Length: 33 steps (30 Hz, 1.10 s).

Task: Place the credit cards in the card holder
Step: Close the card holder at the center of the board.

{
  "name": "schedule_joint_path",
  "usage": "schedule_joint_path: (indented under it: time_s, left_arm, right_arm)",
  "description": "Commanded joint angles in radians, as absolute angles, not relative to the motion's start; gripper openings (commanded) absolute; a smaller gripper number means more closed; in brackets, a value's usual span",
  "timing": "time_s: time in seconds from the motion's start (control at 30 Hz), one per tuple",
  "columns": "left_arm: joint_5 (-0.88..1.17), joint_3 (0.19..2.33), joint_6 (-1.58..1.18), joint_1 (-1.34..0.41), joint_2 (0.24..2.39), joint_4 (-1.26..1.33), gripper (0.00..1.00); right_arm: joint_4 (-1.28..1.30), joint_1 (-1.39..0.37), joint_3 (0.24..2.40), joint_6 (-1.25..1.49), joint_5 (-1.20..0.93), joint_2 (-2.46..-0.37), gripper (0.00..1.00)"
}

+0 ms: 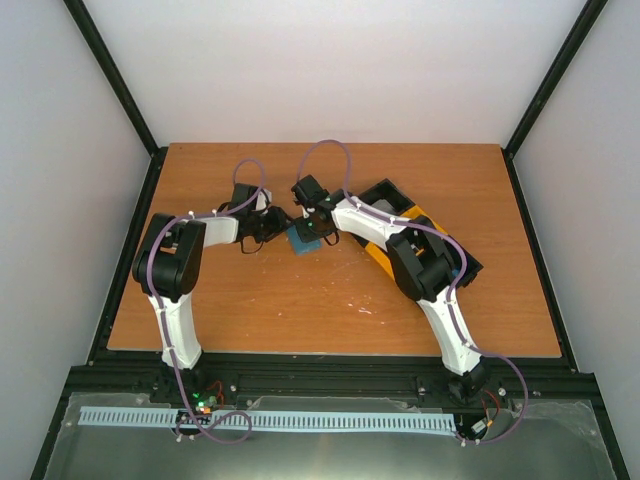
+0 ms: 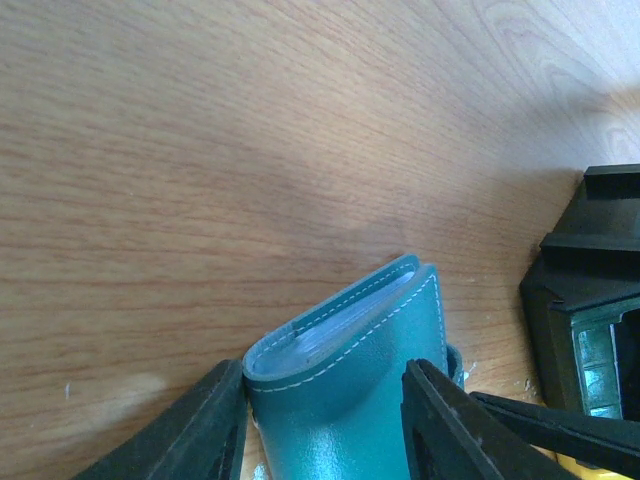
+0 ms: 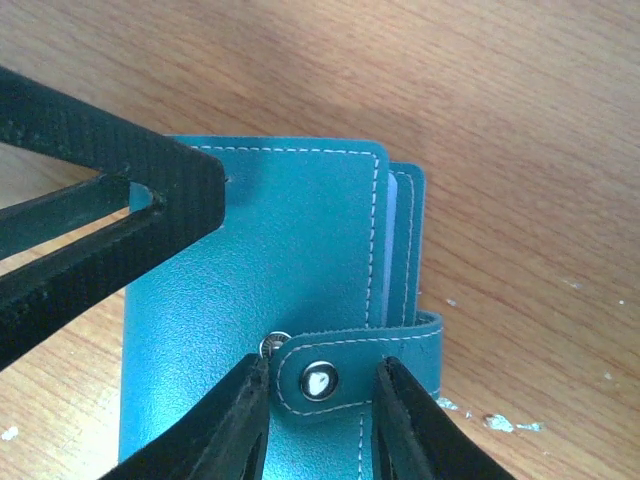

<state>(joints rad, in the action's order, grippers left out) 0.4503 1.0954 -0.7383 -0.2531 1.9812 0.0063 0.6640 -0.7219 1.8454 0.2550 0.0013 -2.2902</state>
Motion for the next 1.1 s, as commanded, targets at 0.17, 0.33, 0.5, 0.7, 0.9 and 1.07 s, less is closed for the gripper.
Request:
schedule_joint_path:
  time_s: [0.17,0.33,0.5,0.7,0.9,1.07]
  left_arm:
    - [0.42,1.057,-0.713,-0.265,2.059,-0.138,0.45]
    - [0.424,1.057,-0.712,-0.266,2.062,-0.137,0.45]
    - [0.427,1.057,-0.709,-0.267,2.064,-0.135,0.45]
    - [0.427,1.057,-0.709,-0.268,2.066,-0.135,0.45]
    - [0.429,1.059,-0.71,-0.27,2.069,-0.135,0.45]
    - [0.429,1.059,-0.71,-0.272,2.071,-0.135,0.45]
  right_arm:
    - [0.662,-0.73,1.869,0.286,0.054,-2.264,0.14]
    - [0.642,-0.73,1.869,0.29,0.004,-2.261,0.13]
    - [0.624,-0.72,1.871,0.299,-0.025,-2.265,0.06]
    - [0.622,-0.718,1.863,0.301,-0.042,-2.257,0.03]
    - [0.62,-0.719,1.862,0.289,-0.073,-2.257,0.03]
    - [0.635,-0.719,1.867,0.284,-0.096,-2.27,0.03]
